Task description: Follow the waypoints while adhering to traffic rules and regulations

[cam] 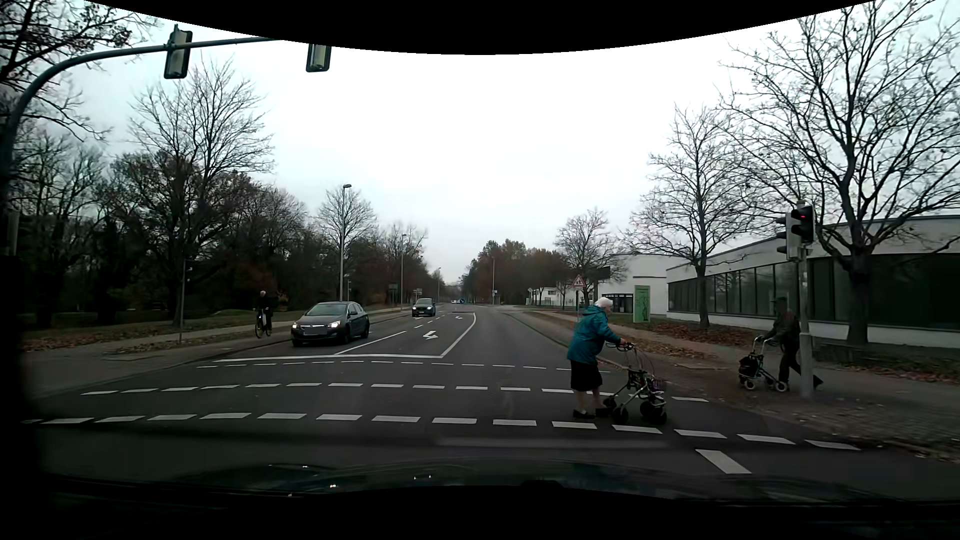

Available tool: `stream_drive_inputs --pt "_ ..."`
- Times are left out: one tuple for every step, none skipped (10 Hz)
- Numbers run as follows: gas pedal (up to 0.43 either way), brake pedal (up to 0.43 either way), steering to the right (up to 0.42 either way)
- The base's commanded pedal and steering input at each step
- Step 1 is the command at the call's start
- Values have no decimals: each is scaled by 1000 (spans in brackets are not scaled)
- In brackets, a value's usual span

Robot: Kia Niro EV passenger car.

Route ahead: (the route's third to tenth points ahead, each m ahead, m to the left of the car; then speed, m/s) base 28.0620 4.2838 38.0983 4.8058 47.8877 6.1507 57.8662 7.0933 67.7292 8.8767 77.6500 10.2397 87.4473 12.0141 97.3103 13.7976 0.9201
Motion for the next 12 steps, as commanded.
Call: stream_drive_inputs --pt "0 116 -11" --pt "0 128 -11" --pt "0 140 -11" --pt "0 146 -10" --pt "0 152 -11" --pt "0 152 -11" --pt "0 159 -11" --pt "0 165 -10" --pt "0 171 -11" --pt "0 171 -11" --pt "0 171 -11" --pt "0 171 -11"
